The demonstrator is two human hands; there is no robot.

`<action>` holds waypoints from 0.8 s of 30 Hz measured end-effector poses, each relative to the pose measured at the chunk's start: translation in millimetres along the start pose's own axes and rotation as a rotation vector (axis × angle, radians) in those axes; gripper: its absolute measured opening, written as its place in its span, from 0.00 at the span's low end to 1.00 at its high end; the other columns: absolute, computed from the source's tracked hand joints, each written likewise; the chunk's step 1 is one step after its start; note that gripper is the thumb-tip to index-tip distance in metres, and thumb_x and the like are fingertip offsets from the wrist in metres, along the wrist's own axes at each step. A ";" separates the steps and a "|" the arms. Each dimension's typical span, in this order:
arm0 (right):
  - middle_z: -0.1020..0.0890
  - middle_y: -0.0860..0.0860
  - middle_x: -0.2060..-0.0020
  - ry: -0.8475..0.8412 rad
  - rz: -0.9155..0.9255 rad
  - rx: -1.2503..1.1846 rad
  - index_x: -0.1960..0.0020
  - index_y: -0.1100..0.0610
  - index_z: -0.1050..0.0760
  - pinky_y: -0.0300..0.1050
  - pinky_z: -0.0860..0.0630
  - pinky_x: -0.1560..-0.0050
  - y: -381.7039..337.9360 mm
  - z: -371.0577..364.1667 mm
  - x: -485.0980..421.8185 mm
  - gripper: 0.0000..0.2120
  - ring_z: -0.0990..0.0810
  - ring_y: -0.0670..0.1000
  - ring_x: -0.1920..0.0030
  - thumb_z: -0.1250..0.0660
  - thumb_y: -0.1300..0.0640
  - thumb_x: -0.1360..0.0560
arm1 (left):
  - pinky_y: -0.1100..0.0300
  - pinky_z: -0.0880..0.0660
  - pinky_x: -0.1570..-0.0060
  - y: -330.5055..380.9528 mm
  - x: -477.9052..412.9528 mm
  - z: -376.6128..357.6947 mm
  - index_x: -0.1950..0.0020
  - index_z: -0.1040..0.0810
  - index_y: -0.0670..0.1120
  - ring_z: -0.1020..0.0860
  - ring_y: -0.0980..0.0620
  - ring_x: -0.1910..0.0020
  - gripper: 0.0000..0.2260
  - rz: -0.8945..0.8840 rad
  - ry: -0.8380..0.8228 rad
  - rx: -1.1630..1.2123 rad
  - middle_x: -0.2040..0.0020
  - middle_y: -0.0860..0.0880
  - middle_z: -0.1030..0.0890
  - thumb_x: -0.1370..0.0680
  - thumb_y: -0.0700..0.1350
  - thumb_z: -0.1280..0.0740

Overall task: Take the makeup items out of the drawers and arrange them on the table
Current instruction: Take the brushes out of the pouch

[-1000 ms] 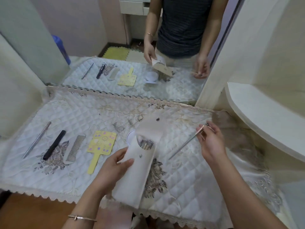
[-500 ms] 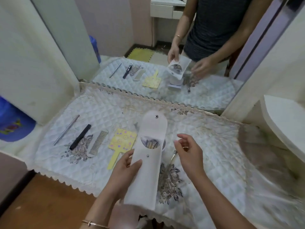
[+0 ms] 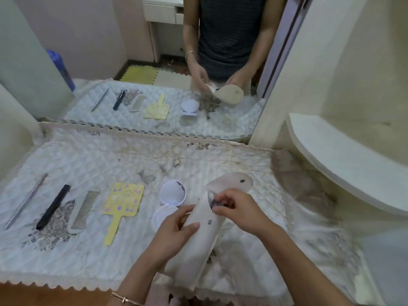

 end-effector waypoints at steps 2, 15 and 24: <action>0.24 0.48 0.61 -0.006 -0.008 0.034 0.54 0.55 0.22 0.24 0.31 0.64 6.2 2.4 2.3 0.06 0.27 0.40 0.65 0.29 0.58 0.30 | 0.69 0.24 0.60 -0.2 -2.0 -3.2 0.43 0.24 0.54 0.18 0.61 0.56 0.15 0.007 -0.010 -0.023 0.56 0.58 0.15 0.25 0.37 0.33; 0.23 0.51 0.69 0.178 -0.052 -0.345 0.65 0.53 0.25 0.30 0.28 0.67 29.6 42.7 -18.8 0.10 0.25 0.40 0.72 0.31 0.66 0.29 | 0.68 0.23 0.56 2.8 2.5 21.9 0.42 0.25 0.53 0.18 0.58 0.52 0.14 0.020 -0.052 -0.097 0.49 0.53 0.16 0.24 0.38 0.34; 0.27 0.53 0.71 0.181 -0.113 -0.580 0.63 0.60 0.28 0.29 0.24 0.70 46.3 52.9 -36.9 0.10 0.24 0.40 0.75 0.37 0.71 0.26 | 0.59 0.22 0.65 -6.4 19.4 109.7 0.48 0.25 0.54 0.17 0.58 0.65 0.12 0.046 0.370 0.141 0.58 0.55 0.15 0.24 0.37 0.36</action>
Point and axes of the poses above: each hand's wrist, its own x-axis away from the middle knuckle, its own z-axis out of the back of the hand, y = z × x, the point moved 7 cm from there along -x, towards the middle knuckle
